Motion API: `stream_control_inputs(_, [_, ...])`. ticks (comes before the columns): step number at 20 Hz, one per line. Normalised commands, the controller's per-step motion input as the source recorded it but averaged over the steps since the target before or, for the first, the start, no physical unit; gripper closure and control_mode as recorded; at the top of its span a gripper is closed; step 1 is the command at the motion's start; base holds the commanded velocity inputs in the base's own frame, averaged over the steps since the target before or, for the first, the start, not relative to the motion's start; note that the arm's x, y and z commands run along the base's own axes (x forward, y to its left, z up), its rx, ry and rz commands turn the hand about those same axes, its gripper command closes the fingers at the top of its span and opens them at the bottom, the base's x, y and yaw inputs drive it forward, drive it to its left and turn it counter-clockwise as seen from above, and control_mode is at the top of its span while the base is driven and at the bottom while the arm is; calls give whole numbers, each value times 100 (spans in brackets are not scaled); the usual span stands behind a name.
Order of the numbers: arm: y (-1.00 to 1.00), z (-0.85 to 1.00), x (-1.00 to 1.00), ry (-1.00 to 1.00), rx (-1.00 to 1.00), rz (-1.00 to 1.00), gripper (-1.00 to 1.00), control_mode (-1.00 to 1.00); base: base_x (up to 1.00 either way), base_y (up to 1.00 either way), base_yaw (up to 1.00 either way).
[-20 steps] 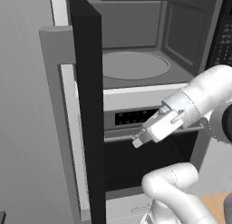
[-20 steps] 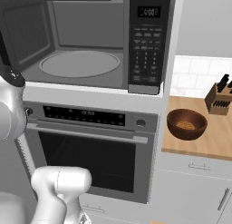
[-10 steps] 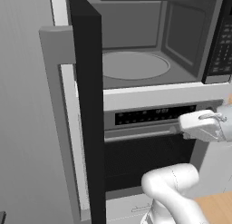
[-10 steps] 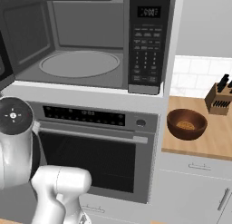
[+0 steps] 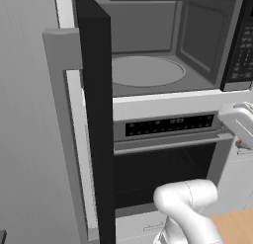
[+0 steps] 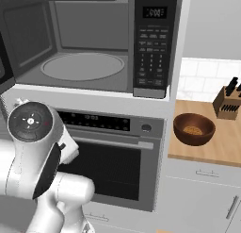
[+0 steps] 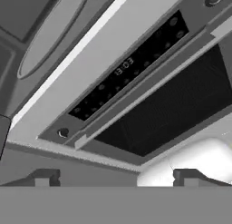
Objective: Open the microwave, place the bowl with waffle inside the microwave, then close the microwave door and turn it on.
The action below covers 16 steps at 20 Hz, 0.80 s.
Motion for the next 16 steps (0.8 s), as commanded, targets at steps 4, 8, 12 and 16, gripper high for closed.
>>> stream_control_inputs(4, [-100, -19, 75, 26, 1, -42, -100, -100, 0, 0, 0])
stream_control_inputs(8, [-100, -29, 41, 13, 7, -28, -100, -100, 0, 0, 0])
stream_control_inputs(12, [-100, -36, 13, 0, 7, -19, -100, -100, 0, 0, 0])
stream_control_inputs(16, [-100, -30, 17, 0, 7, -10, -100, -100, 0, 0, 0])
